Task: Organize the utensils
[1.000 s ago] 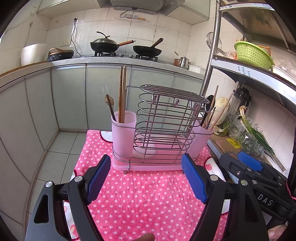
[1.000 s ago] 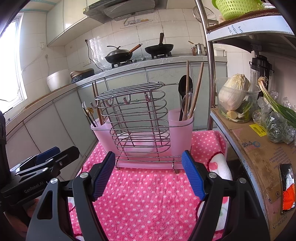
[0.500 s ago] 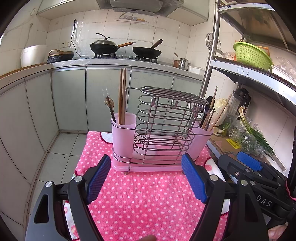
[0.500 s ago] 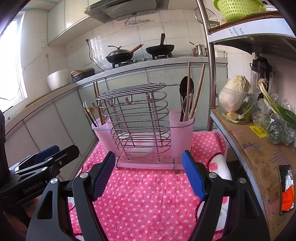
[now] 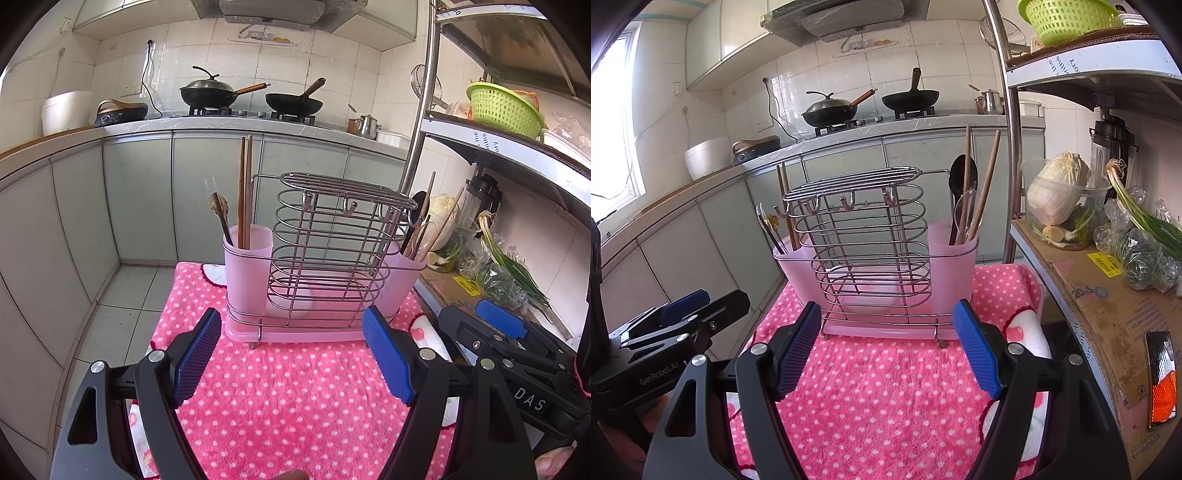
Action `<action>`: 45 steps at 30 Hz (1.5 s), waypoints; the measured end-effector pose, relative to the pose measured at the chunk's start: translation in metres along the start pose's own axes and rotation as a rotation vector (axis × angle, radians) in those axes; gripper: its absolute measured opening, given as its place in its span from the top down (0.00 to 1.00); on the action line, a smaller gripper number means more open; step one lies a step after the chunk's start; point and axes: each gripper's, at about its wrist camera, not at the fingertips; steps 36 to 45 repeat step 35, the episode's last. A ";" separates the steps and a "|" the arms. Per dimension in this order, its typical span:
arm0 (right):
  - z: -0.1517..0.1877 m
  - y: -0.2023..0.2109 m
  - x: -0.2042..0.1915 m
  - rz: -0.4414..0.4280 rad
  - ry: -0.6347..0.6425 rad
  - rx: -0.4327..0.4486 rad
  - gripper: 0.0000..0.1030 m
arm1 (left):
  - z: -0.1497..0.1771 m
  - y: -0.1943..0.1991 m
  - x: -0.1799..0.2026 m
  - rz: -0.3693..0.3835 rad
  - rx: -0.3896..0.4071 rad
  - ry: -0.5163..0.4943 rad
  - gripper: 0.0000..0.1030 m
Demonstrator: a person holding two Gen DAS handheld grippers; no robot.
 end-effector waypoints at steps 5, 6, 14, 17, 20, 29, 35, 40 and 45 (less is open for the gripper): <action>0.000 0.000 -0.001 0.002 0.006 0.000 0.27 | 0.000 -0.001 0.000 -0.001 0.001 -0.003 0.25; 0.000 0.000 -0.001 0.002 0.008 -0.001 0.27 | 0.000 -0.001 0.000 -0.002 0.002 -0.003 0.25; -0.001 -0.003 -0.003 0.008 0.015 -0.004 0.27 | 0.001 -0.004 0.000 -0.002 -0.001 -0.013 0.25; -0.001 -0.004 -0.002 0.010 0.016 -0.007 0.27 | 0.001 -0.005 0.000 -0.001 -0.004 -0.013 0.25; -0.001 -0.005 -0.002 0.011 0.018 -0.006 0.27 | 0.002 -0.005 0.000 -0.001 -0.004 -0.013 0.25; 0.001 -0.008 -0.002 0.013 0.017 -0.015 0.27 | 0.003 -0.009 -0.001 -0.014 -0.003 -0.014 0.25; 0.002 -0.012 0.000 0.012 0.018 -0.022 0.27 | 0.005 -0.013 -0.003 -0.021 -0.010 -0.011 0.25; 0.002 -0.012 0.000 0.012 0.018 -0.022 0.27 | 0.005 -0.013 -0.003 -0.021 -0.010 -0.011 0.25; 0.002 -0.012 0.000 0.012 0.018 -0.022 0.27 | 0.005 -0.013 -0.003 -0.021 -0.010 -0.011 0.25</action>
Point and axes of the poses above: each gripper's, at about its wrist camera, not at the fingertips, and y roughly against the way its jaws point, x to its right, z to its underside, and after that the axes turned 5 degrees about x, right-handed
